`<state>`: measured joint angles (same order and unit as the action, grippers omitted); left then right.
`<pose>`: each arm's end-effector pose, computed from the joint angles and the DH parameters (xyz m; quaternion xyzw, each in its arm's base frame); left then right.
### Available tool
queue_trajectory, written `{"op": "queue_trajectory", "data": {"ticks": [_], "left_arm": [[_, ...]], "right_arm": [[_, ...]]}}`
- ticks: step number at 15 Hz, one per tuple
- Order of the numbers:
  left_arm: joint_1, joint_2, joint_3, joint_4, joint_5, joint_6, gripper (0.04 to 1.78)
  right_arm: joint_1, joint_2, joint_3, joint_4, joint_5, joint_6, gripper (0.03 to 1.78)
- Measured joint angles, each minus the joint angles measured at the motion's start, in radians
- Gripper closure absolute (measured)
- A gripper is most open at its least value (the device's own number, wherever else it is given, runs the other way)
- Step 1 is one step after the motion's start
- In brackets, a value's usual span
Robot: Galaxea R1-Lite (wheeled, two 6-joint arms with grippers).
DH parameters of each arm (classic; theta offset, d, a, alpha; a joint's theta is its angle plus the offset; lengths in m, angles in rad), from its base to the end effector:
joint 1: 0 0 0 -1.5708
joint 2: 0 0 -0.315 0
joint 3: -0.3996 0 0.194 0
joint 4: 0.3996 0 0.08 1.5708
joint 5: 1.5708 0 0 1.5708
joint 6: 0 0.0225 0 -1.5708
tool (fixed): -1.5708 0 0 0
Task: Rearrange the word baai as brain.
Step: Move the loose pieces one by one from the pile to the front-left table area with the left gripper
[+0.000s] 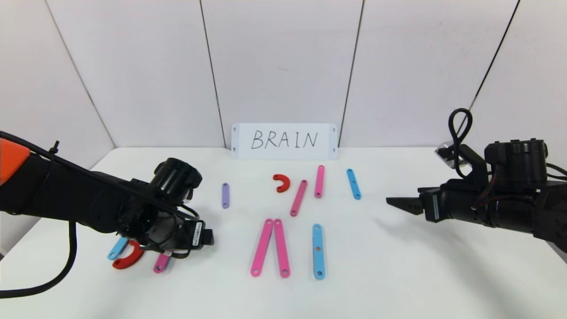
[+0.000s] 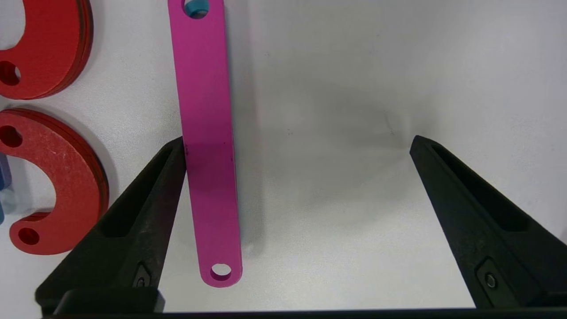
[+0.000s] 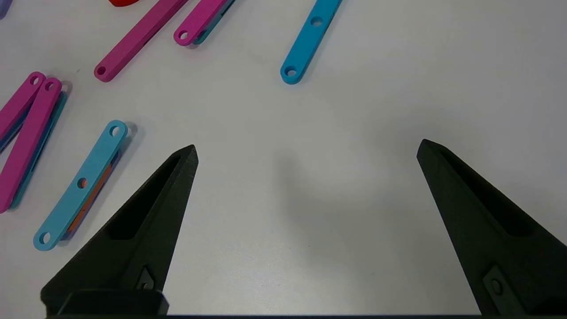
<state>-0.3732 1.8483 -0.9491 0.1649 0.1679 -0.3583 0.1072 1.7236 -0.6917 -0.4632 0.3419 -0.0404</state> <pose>0.2865 -0.1081 0.1207 -0.0193 0.4968 0.0002 0.8677 0.2872 0.0385 0.1422 0.0139 0.2742 0.2193 0.9362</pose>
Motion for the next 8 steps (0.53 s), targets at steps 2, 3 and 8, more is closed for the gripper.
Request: {"op": "queue_trajectory", "data": {"ticks": [2, 3, 8], "left_arm": [[-0.001, 0.000, -0.001, -0.015, -0.013, -0.003, 0.07], [-0.001, -0.003, 0.000, -0.026, -0.032, -0.005, 0.07], [0.000, -0.019, 0.003, -0.035, -0.118, -0.016, 0.07]], "right_arm": [[0.000, 0.001, 0.000, 0.000, 0.000, -0.001, 0.08], [0.001, 0.002, 0.000, 0.000, 0.000, -0.001, 0.08], [0.007, 0.010, 0.000, -0.001, -0.001, -0.001, 0.08]]}}
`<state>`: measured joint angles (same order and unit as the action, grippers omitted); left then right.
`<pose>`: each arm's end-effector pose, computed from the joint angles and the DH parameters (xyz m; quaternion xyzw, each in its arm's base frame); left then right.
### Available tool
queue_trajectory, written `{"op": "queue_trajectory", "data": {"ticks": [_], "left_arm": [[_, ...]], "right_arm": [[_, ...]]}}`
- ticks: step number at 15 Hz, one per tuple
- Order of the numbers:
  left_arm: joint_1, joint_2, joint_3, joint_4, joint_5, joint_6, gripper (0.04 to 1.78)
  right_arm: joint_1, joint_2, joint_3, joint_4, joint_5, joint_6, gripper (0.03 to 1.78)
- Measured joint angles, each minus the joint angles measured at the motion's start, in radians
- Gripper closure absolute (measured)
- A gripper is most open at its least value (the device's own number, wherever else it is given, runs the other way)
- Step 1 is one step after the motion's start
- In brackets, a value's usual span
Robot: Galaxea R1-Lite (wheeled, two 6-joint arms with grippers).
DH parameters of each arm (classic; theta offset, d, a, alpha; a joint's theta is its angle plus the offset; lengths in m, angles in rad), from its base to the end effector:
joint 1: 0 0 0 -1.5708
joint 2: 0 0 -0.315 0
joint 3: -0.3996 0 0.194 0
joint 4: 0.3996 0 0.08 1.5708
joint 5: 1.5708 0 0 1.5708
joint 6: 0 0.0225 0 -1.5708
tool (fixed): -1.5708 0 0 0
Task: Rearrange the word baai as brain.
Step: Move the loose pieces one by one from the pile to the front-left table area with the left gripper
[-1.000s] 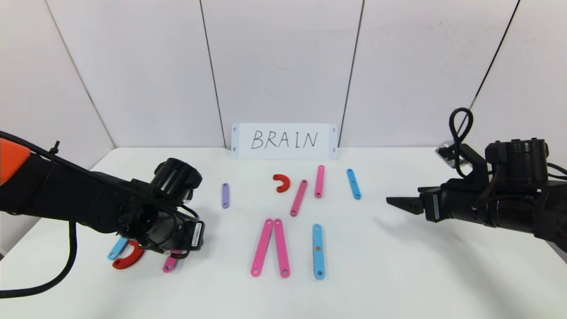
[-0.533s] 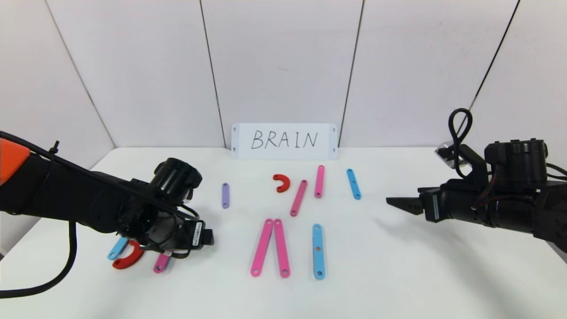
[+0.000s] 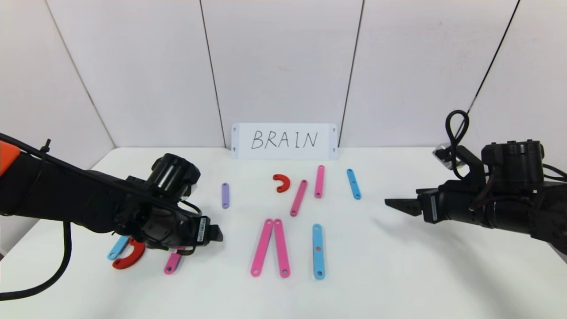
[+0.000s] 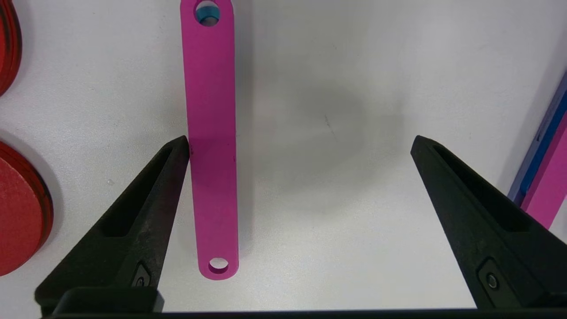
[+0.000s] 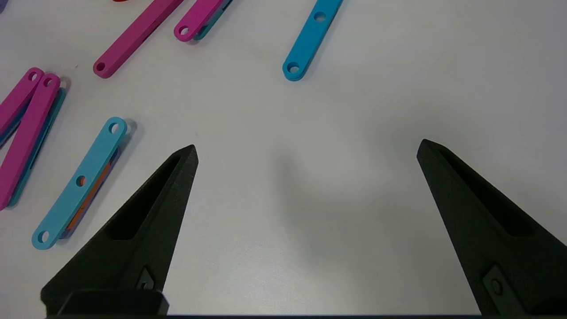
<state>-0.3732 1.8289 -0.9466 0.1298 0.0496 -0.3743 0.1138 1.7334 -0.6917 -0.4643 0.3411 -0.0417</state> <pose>0.2859 -0.1107 0.1276 -0.0607 0.4919 -0.0503 0.8671 0.2884 0.0405 0.1394 0.0128 0.2783 0.2220 0.9344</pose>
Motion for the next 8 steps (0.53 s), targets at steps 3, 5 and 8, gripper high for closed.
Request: {"op": "queue_trajectory", "data": {"ticks": [3, 5, 8], "left_arm": [[0.002, -0.009, 0.000, 0.000, 0.003, -0.001, 0.07], [0.006, -0.027, 0.000, 0.000, 0.005, -0.001, 0.07], [0.007, -0.071, -0.001, 0.001, 0.010, 0.008, 0.07]], "right_arm": [[0.003, 0.005, 0.001, 0.000, 0.000, 0.000, 0.08], [0.004, 0.006, 0.001, 0.000, 0.000, 0.000, 0.08], [0.004, 0.007, 0.001, 0.000, 0.000, 0.000, 0.08]]}}
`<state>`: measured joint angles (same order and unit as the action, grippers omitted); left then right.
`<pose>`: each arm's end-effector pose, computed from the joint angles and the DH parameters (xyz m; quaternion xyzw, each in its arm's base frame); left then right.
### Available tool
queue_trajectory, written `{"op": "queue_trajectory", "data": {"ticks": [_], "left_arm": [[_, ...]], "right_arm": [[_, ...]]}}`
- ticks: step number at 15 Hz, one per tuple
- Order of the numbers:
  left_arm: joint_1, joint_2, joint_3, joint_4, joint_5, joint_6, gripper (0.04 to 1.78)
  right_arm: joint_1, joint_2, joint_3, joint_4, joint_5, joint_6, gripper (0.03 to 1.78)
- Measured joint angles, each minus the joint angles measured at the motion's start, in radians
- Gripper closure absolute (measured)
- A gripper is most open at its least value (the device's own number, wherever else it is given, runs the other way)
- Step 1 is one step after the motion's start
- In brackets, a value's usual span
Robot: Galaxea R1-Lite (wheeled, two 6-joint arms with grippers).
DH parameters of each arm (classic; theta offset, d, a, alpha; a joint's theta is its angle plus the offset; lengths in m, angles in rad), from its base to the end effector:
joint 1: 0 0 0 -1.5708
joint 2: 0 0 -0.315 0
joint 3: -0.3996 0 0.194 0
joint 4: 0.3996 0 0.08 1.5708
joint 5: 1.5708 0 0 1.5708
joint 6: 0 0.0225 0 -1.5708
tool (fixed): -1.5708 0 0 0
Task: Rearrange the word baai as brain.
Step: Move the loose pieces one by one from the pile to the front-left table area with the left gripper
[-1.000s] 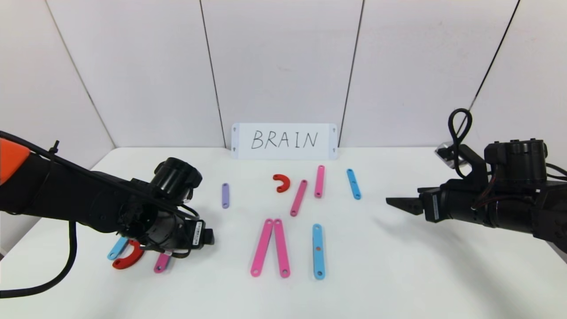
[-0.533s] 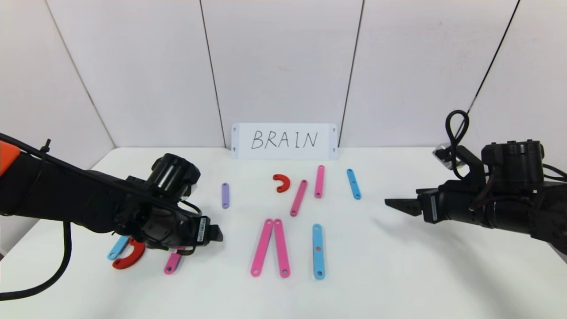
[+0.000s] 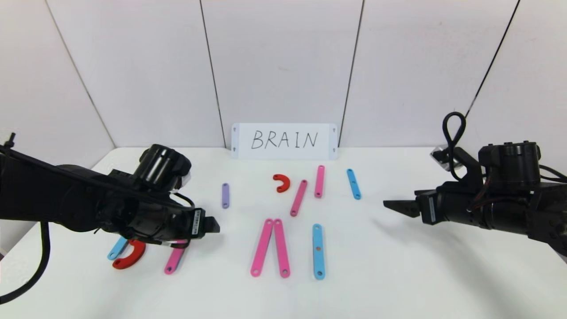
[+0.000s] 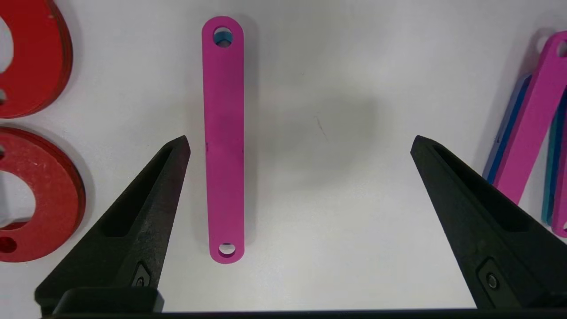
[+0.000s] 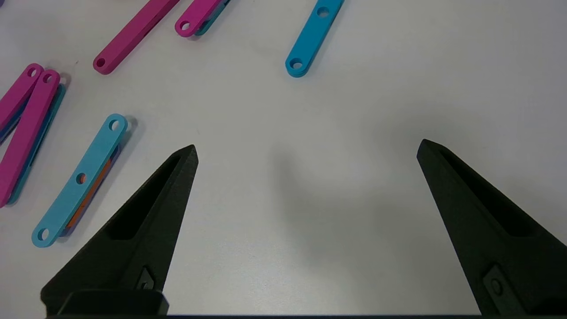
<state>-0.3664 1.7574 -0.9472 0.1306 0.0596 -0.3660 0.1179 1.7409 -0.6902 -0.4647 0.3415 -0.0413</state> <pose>0.2775 -0.1050 0.1493 -0.0661 0.4604 -0.0533 0.8836 0.2890 0.0418 0.1369 0.0130 0.2825 0.2239 0.9327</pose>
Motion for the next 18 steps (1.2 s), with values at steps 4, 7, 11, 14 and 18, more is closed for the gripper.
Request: {"op": "queue_trajectory", "data": {"ticks": [4, 7, 11, 14, 18], "left_arm": [[-0.001, -0.036, -0.034, -0.006, 0.035, 0.061, 0.07], [-0.002, -0.009, -0.120, -0.039, 0.035, 0.074, 0.07], [-0.030, 0.084, -0.298, -0.049, 0.055, 0.072, 0.07], [-0.079, 0.177, -0.410, -0.050, 0.132, 0.071, 0.07], [-0.136, 0.311, -0.550, -0.051, 0.173, 0.068, 0.07]], "right_arm": [[-0.007, -0.001, -0.004, -0.002, 0.001, 0.003, 0.08], [-0.027, -0.009, -0.010, -0.003, 0.003, 0.003, 0.08], [-0.030, -0.010, -0.013, -0.004, 0.003, 0.003, 0.08], [-0.031, -0.011, -0.014, -0.005, 0.003, 0.003, 0.08], [-0.035, -0.013, -0.016, -0.008, 0.001, 0.006, 0.08]]}}
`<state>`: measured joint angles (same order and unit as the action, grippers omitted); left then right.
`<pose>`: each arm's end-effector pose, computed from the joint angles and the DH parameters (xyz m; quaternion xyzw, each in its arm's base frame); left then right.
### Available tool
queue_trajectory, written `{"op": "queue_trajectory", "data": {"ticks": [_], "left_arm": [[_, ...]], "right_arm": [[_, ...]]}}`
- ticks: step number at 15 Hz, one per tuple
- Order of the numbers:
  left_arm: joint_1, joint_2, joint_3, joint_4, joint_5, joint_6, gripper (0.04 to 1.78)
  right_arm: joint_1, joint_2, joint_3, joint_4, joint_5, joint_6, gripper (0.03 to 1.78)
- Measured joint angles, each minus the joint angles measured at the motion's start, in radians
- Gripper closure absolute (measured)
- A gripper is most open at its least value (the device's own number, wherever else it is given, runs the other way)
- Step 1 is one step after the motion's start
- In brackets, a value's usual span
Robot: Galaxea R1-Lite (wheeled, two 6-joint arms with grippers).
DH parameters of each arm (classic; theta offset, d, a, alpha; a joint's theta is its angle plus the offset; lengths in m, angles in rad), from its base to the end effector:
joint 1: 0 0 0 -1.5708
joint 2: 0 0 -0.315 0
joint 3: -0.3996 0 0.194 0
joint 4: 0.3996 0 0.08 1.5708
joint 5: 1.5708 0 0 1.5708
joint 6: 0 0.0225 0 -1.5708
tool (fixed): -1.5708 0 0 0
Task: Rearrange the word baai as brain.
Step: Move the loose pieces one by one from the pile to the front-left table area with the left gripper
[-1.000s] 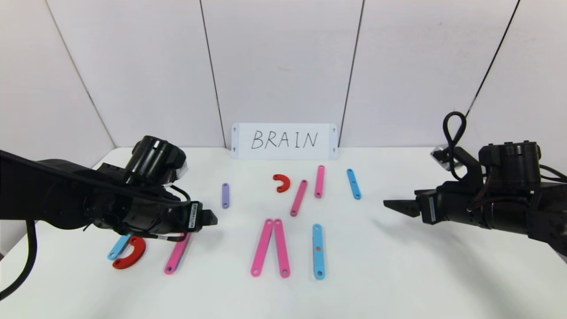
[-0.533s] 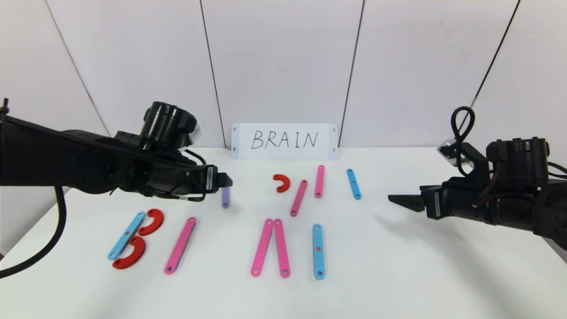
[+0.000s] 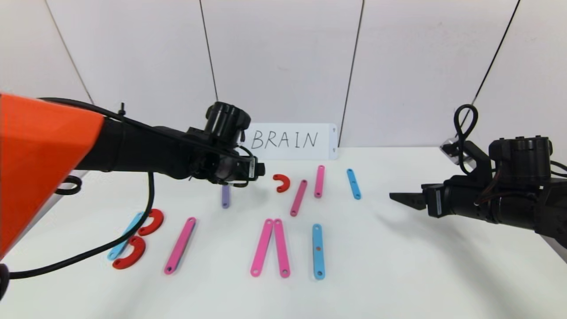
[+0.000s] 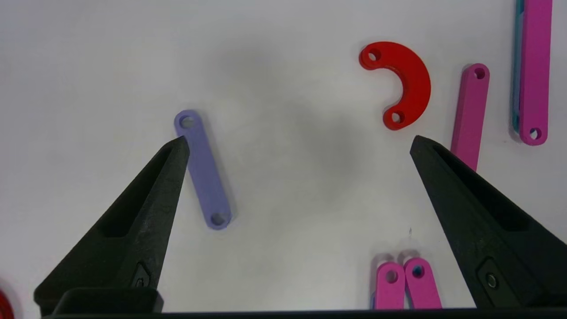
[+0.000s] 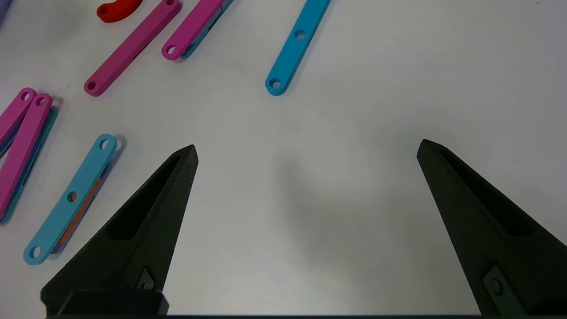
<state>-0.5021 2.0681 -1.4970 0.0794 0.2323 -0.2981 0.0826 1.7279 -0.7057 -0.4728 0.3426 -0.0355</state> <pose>0.3729 -0.1988 0.1820 -0.0260 0.3139 -0.0817 0.9456 0.2916 0.0317 0.1451 0.0185 0.2653 0.2078 0.9413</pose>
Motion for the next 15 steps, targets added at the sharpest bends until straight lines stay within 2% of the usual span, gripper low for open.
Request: {"op": "queue_trajectory", "data": {"ticks": [3, 8, 15], "left_arm": [[-0.032, 0.100, -0.108, 0.000, 0.034, 0.000, 0.07], [-0.060, 0.222, -0.246, -0.001, 0.042, 0.000, 0.07], [-0.095, 0.293, -0.276, -0.005, 0.071, -0.009, 0.07]], "right_arm": [[-0.004, 0.000, -0.001, 0.000, -0.001, 0.000, 0.08], [-0.005, -0.002, 0.001, 0.000, -0.003, -0.002, 0.08], [-0.008, 0.003, 0.014, -0.049, 0.003, -0.005, 0.08]]}}
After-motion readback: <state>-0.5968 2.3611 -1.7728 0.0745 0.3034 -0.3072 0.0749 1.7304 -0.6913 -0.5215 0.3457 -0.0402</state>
